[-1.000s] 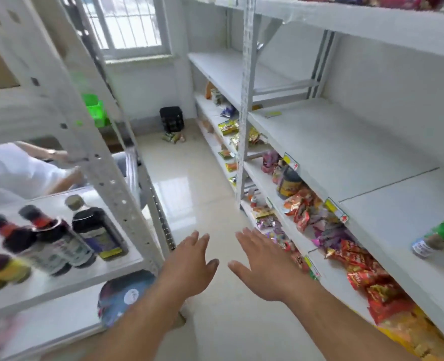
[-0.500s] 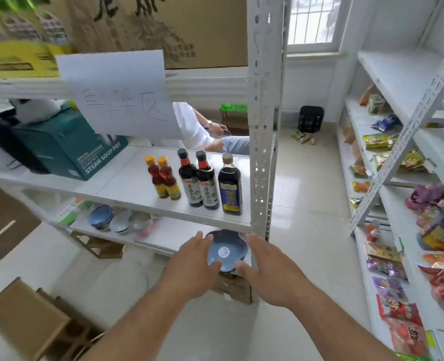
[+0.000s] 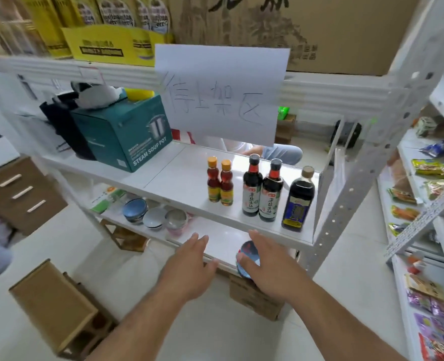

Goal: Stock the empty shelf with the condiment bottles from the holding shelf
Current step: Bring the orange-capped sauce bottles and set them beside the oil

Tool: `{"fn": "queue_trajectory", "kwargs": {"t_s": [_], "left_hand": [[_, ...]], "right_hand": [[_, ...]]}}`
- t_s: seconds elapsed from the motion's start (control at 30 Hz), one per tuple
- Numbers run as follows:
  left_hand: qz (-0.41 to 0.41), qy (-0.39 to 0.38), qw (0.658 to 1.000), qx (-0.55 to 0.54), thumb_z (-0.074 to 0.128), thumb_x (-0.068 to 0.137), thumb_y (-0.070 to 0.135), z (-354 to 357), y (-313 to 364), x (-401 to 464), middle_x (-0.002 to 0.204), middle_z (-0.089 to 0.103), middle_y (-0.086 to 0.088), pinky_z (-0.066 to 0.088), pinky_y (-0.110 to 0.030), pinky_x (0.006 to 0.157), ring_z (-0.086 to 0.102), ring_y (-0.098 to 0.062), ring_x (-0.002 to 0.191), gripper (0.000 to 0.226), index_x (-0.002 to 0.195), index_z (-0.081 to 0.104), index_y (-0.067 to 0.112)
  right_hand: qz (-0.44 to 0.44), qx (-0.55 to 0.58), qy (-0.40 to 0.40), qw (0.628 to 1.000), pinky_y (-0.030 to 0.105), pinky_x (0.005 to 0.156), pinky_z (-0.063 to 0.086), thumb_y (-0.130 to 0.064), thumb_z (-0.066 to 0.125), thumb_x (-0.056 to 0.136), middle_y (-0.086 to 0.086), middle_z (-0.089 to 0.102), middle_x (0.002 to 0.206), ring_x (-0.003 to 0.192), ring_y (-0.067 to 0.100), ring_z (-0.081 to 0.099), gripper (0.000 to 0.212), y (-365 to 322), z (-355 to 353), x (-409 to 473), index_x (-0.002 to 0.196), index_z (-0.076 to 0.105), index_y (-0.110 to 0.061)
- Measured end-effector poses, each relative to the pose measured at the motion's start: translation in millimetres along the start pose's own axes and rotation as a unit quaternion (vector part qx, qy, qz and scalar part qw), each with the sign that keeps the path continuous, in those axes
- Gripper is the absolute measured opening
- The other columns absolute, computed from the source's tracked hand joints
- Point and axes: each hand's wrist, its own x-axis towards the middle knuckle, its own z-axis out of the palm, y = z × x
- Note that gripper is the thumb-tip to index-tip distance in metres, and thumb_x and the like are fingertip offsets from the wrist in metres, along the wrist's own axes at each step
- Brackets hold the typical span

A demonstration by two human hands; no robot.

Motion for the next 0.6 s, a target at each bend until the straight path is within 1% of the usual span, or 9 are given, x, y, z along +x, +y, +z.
{"fn": "queue_trajectory", "kwargs": {"t_s": [0.1,0.27,0.37,0.47,0.53,0.6], "left_hand": [[-0.006,-0.015,1.000,-0.007,0.050,0.100,0.053,-9.6,-32.1,12.3,0.171,0.012,0.009,0.026,-0.038,0.124,0.018,-0.017,0.156,0.071,0.161,0.023,0.033],[-0.012,-0.045,0.999,-0.028,0.050,0.101,0.051,-15.5,-64.6,27.3,0.171,0.012,0.008,0.025,-0.039,0.124,0.017,-0.018,0.156,0.069,0.162,0.023,0.031],[-0.008,-0.057,0.998,-0.041,0.049,0.101,0.051,-12.8,-69.6,41.7,0.171,0.012,0.009,0.025,-0.039,0.124,0.017,-0.017,0.156,0.069,0.162,0.023,0.032],[-0.002,-0.064,0.997,-0.040,0.049,0.101,0.052,-10.4,-65.0,55.7,0.171,0.012,0.009,0.024,-0.038,0.124,0.016,-0.017,0.157,0.069,0.162,0.022,0.033],[0.001,-0.066,0.997,-0.042,0.050,0.100,0.051,-13.0,-58.7,63.7,0.171,0.011,0.010,0.024,-0.038,0.124,0.016,-0.016,0.157,0.070,0.162,0.022,0.034],[0.007,-0.059,0.998,-0.037,0.050,0.100,0.052,-19.2,-52.6,74.7,0.171,0.012,0.011,0.026,-0.039,0.124,0.016,-0.014,0.156,0.069,0.161,0.023,0.035]], "right_hand": [[0.020,0.007,0.003,1.000,0.037,0.118,0.034,-0.071,0.041,0.096,-0.011,0.037,0.161,0.147,0.016,0.037,0.073,-19.5,23.5,17.5,0.157,0.028,-0.033],[0.040,-0.011,-0.004,0.999,0.035,0.117,0.031,-0.064,0.043,0.100,-0.008,0.030,0.166,0.149,0.015,0.033,0.073,-41.0,41.0,36.1,0.160,0.023,-0.029],[0.047,-0.009,-0.005,0.999,0.035,0.120,0.027,-0.064,0.042,0.100,-0.009,0.025,0.168,0.153,0.013,0.027,0.074,-42.9,43.2,49.7,0.162,0.020,-0.029],[0.048,-0.003,-0.009,0.999,0.034,0.121,0.025,-0.065,0.040,0.100,-0.010,0.022,0.169,0.154,0.013,0.025,0.074,-36.7,42.4,63.8,0.162,0.018,-0.031],[0.052,0.015,-0.008,0.999,0.034,0.121,0.027,-0.067,0.039,0.100,-0.012,0.024,0.168,0.152,0.012,0.026,0.074,-32.5,39.3,72.9,0.162,0.017,-0.034],[0.053,0.035,0.002,0.998,0.036,0.120,0.032,-0.070,0.038,0.098,-0.011,0.030,0.165,0.149,0.012,0.033,0.074,-29.8,35.0,83.3,0.160,0.016,-0.037]]}}
